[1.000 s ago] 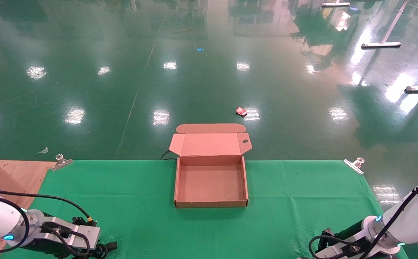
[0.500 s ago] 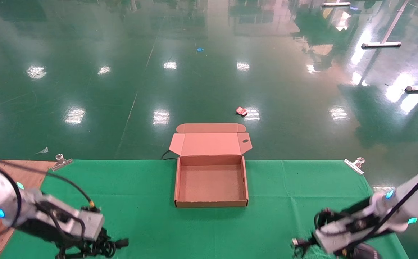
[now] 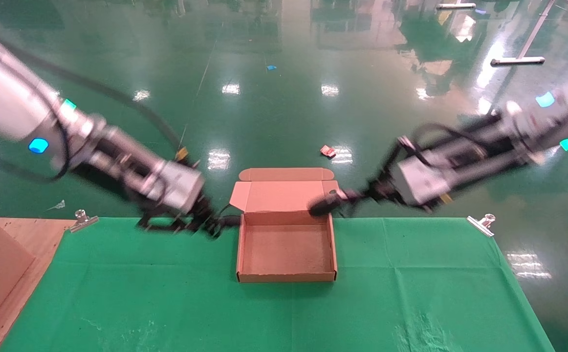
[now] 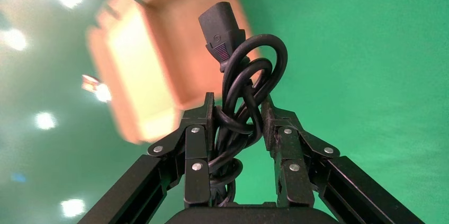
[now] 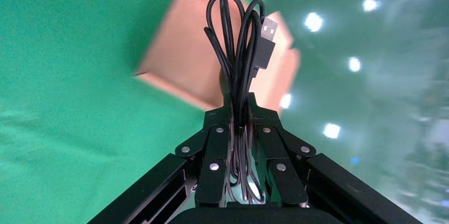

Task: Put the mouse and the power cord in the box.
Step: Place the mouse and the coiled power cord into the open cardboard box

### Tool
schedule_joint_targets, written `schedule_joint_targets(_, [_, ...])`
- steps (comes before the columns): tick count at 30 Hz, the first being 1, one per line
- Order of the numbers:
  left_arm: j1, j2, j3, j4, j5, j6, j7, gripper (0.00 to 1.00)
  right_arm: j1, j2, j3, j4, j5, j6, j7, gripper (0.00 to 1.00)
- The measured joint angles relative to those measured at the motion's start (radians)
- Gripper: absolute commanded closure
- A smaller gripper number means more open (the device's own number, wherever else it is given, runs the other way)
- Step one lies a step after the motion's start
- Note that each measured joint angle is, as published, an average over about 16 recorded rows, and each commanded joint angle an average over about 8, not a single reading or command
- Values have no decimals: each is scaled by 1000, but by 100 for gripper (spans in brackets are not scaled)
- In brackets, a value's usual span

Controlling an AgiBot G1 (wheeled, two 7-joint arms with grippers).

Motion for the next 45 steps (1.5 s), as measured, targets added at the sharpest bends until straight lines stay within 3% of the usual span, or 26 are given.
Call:
schedule_joint_targets(9, [-45,53,-23,-33,-44,-44,-3,100,61,-79,9,-11,13,23,42,100])
schedule_joint_targets(20, [5,61,-44,-37,-97,-143,28,100,77,-93,12,-39,18,13,40,100])
schedule_joint_targets(26, [96,69,-38,-80,-114,-298,60,100,74,-82,15,-53,23,13,33,100])
schedule_joint_targets(37, [342,82,26,-265,-190,-701,56,100,48,-33,16,-78,24,28,11,100])
schedule_joint_targets(45, [470,81,89,-364,-334,-832,30,100,25,12,13,-89,19,46,-8,100])
